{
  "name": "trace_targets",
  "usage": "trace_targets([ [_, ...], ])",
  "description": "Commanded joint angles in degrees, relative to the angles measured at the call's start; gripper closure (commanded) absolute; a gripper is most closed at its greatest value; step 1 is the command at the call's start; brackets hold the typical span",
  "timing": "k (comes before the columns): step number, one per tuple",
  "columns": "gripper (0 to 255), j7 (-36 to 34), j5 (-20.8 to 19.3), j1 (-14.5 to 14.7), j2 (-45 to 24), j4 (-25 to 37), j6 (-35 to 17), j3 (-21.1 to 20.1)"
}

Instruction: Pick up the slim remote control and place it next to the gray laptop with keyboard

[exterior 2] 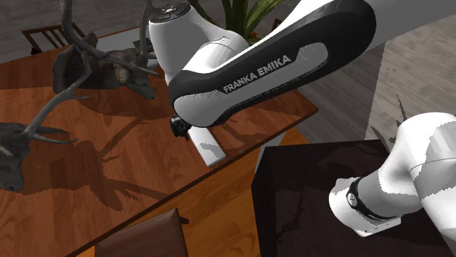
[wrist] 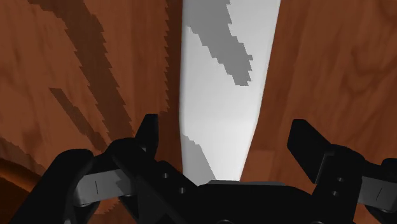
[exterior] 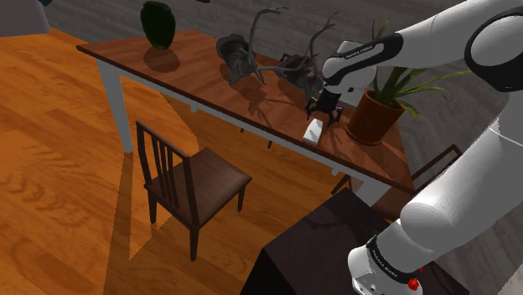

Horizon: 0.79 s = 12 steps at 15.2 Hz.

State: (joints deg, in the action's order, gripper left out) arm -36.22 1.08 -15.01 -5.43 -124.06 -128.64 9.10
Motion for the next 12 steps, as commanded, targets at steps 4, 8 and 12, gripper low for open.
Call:
trace_targets([
  [4,0,-0.2,0.6,-0.2,-2.9,-0.5,-3.5,0.1],
  [8,0,0.0,0.9,-0.3,-4.2,-1.1,-5.3,0.0],
  [12,0,0.0,0.9,-0.3,-4.2,-1.1,-5.3,0.0],
])
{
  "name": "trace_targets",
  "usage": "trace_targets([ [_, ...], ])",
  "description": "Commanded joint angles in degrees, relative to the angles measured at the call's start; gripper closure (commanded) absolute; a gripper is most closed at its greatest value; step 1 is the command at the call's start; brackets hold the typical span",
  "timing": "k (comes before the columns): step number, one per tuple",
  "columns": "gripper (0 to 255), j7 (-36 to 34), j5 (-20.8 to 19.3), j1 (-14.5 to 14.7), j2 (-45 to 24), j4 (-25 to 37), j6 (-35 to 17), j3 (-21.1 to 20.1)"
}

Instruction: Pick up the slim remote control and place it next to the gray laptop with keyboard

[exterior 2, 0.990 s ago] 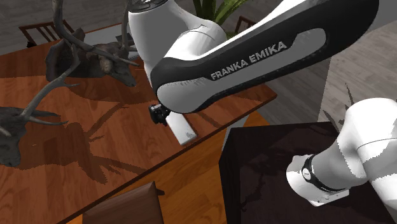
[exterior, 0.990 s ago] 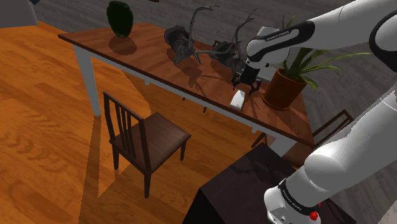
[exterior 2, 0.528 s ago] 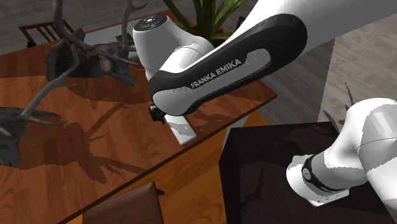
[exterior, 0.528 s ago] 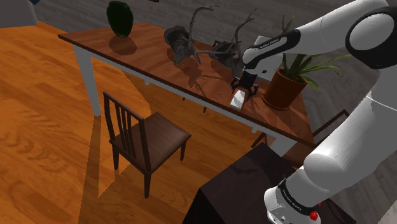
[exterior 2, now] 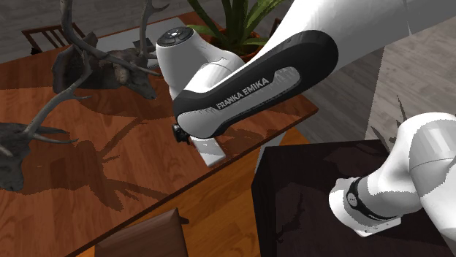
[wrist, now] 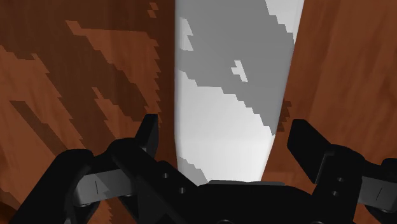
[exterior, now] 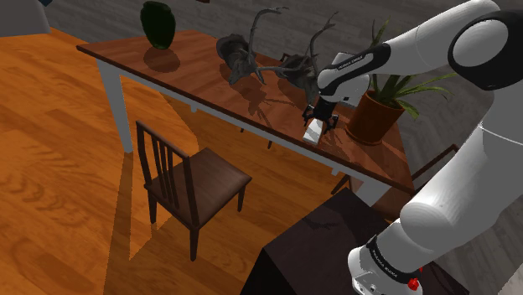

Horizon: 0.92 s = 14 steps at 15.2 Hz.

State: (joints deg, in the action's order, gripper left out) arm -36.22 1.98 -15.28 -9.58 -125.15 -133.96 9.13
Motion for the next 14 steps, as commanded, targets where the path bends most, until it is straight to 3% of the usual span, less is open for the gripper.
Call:
trace_targets([
  [1,0,0.0,0.0,0.0,0.0,0.0,0.0,0.0],
  [3,0,0.0,0.0,0.0,0.0,0.0,0.0,0.0],
  [4,255,0.0,0.0,0.0,0.0,0.0,0.0,0.0],
  [14,255,-0.1,-0.1,0.0,0.5,0.2,0.7,0.0],
])
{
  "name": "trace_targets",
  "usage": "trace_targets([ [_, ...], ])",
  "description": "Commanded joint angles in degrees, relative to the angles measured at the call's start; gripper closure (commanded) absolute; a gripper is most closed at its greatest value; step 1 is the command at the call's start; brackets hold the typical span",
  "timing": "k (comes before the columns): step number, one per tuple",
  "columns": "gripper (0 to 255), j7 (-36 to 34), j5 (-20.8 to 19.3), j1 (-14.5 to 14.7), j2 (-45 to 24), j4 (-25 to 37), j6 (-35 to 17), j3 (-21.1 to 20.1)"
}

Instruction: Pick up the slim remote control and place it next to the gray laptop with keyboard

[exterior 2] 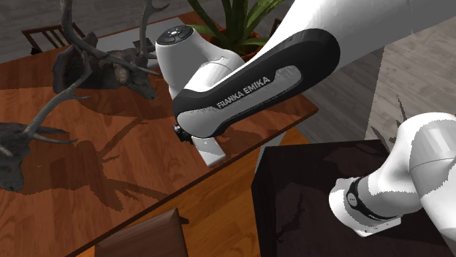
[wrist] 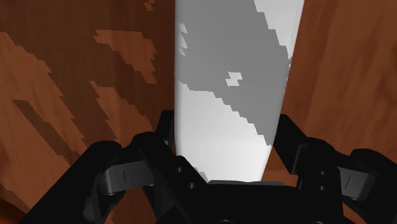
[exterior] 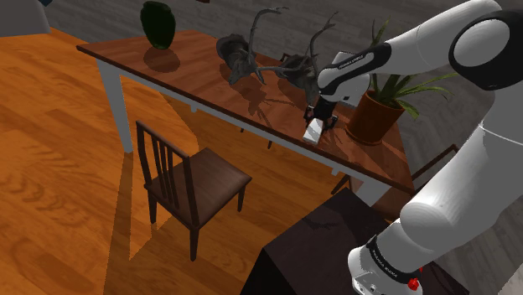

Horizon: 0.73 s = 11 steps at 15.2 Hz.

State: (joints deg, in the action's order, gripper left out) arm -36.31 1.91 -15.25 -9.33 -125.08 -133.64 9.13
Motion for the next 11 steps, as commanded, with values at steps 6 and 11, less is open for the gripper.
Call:
trace_targets([
  [6,255,-0.5,-0.7,0.1,3.0,1.7,4.7,0.2],
  [11,255,-0.8,-1.2,0.2,5.1,3.3,8.3,0.2],
])
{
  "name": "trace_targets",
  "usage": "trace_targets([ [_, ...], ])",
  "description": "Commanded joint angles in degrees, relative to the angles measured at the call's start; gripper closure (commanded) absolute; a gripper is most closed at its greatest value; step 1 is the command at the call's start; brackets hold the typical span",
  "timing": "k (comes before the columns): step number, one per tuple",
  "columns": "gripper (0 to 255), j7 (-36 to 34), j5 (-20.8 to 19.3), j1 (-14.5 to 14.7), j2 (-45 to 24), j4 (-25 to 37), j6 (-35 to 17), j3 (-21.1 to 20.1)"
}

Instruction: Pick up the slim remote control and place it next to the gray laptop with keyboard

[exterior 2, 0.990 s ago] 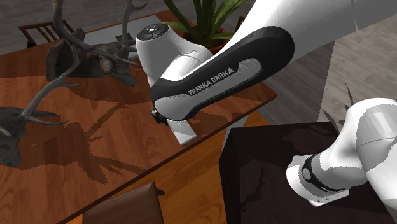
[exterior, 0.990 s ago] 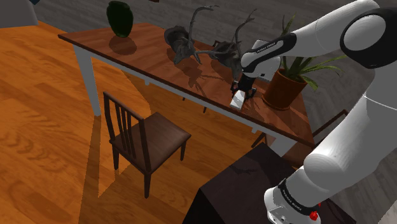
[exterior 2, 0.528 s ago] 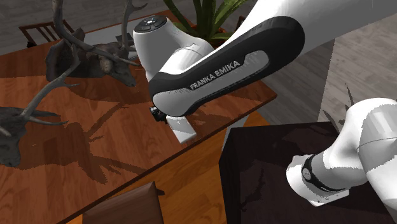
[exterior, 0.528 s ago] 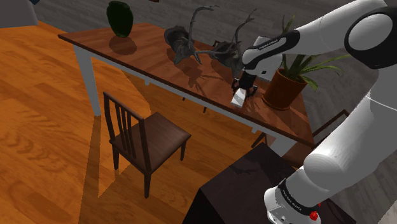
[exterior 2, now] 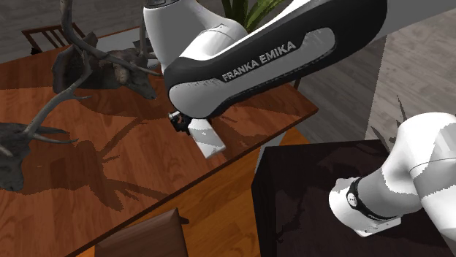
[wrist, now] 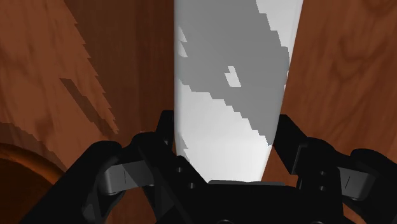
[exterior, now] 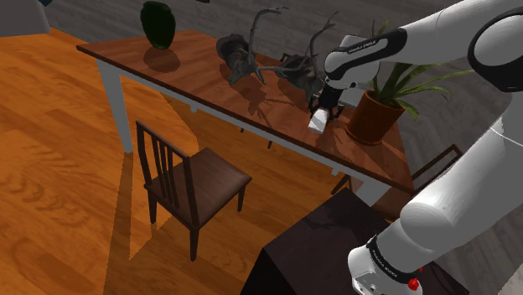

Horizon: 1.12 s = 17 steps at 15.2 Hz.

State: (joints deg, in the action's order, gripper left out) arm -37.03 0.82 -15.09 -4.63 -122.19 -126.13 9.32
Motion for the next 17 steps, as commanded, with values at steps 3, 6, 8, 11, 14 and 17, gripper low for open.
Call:
trace_targets([
  [3,255,-0.2,-0.3,0.0,1.5,1.5,3.0,0.0],
  [6,255,-0.3,-0.5,0.1,2.5,2.8,5.2,0.0],
  [8,255,-0.4,-0.6,0.1,3.1,3.7,6.7,0.0],
  [11,255,2.1,-0.1,-1.1,0.4,7.1,7.5,1.1],
  [14,255,5.9,1.0,-3.1,-4.0,12.7,8.9,2.5],
  [17,255,9.4,2.3,-5.2,-8.7,19.1,10.6,3.6],
])
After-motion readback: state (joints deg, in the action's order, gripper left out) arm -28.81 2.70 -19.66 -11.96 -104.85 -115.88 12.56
